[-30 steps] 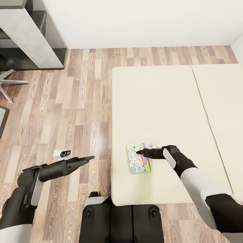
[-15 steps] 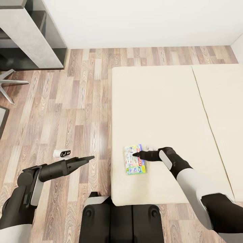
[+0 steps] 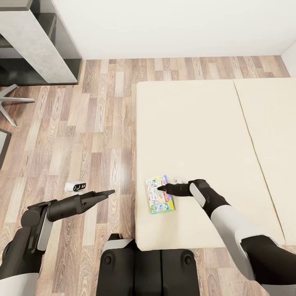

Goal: Put all the toys in the child's room - the three board games (two on the bed and one on the table), the two jigsaw puzzles on the table, and the tennis ball on the table - inside the toy box on the table in the child's room.

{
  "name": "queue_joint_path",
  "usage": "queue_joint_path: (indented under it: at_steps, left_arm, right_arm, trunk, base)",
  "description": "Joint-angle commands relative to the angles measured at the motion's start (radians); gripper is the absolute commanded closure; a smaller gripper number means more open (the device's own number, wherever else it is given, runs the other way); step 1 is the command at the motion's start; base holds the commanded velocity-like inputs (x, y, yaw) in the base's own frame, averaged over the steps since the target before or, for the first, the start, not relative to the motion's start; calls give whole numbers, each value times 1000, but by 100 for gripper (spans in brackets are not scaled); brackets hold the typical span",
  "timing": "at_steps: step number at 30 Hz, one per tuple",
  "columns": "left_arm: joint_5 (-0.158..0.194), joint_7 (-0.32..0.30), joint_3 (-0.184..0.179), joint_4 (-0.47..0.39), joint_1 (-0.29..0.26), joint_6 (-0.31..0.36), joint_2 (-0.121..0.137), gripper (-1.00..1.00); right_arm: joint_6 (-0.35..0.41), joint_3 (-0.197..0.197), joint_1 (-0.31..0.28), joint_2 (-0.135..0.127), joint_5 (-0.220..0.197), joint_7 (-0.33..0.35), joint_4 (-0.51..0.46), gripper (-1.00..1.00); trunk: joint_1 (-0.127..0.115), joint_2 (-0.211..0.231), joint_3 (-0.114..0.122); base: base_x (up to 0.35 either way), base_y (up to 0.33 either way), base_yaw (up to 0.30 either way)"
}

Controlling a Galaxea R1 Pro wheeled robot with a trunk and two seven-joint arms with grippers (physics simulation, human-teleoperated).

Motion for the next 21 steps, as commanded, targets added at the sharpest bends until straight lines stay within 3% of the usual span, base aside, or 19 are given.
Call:
queue_joint_path:
  at_steps: [1,21]
  left_arm:
    - [-1,-4,0,0,0,11,0,-100]
    - [-1,-4,0,0,0,11,5,-100]
  right_arm:
    - [3,2,0,1,1,2,-1,-100]
    - [2,2,0,8,1,2,-1,-100]
  trunk:
    - [1,-2,-1]
    - [1,-2,-1]
  base:
    - [0,0,0]
    - [0,0,0]
